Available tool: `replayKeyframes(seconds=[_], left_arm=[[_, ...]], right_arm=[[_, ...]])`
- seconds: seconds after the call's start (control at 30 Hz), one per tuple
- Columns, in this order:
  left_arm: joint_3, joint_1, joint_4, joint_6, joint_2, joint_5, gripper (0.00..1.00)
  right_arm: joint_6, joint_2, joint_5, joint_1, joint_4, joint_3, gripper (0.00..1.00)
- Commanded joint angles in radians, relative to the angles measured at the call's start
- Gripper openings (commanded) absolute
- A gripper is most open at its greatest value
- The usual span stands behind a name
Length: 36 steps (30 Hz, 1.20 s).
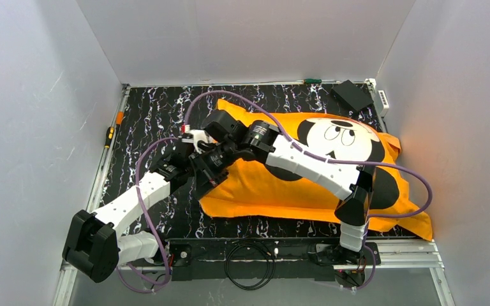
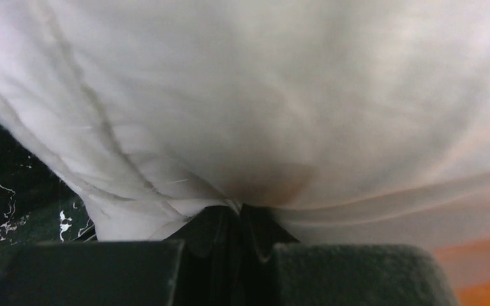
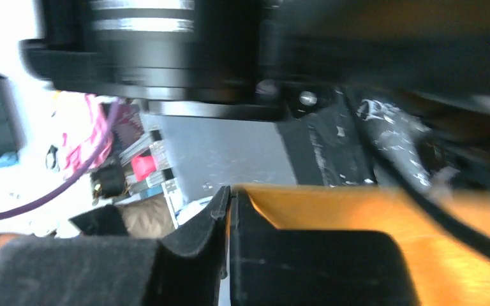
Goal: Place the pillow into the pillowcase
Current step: Stuff the pillow into the pillowcase.
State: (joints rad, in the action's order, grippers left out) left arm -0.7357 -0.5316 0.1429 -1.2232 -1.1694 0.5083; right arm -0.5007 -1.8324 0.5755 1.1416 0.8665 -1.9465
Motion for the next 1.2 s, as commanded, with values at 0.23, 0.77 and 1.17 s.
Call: replayKeyframes(seconds=[0.23, 0.77, 1.17], left_arm=[[0.022, 0.004, 0.024, 0.019, 0.04, 0.076, 0.0], [0.014, 0.012, 0.016, 0.002, 0.067, 0.079, 0.0], [0.03, 0.019, 0.019, -0.011, 0.106, 0.068, 0.0]], right_arm=[[0.04, 0.179, -0.022, -0.048, -0.205, 0.006, 0.71], [0.229, 0.051, -0.499, -0.158, 0.113, -0.066, 0.86], [0.27, -0.082, -0.786, -0.073, 0.235, -0.297, 0.01]])
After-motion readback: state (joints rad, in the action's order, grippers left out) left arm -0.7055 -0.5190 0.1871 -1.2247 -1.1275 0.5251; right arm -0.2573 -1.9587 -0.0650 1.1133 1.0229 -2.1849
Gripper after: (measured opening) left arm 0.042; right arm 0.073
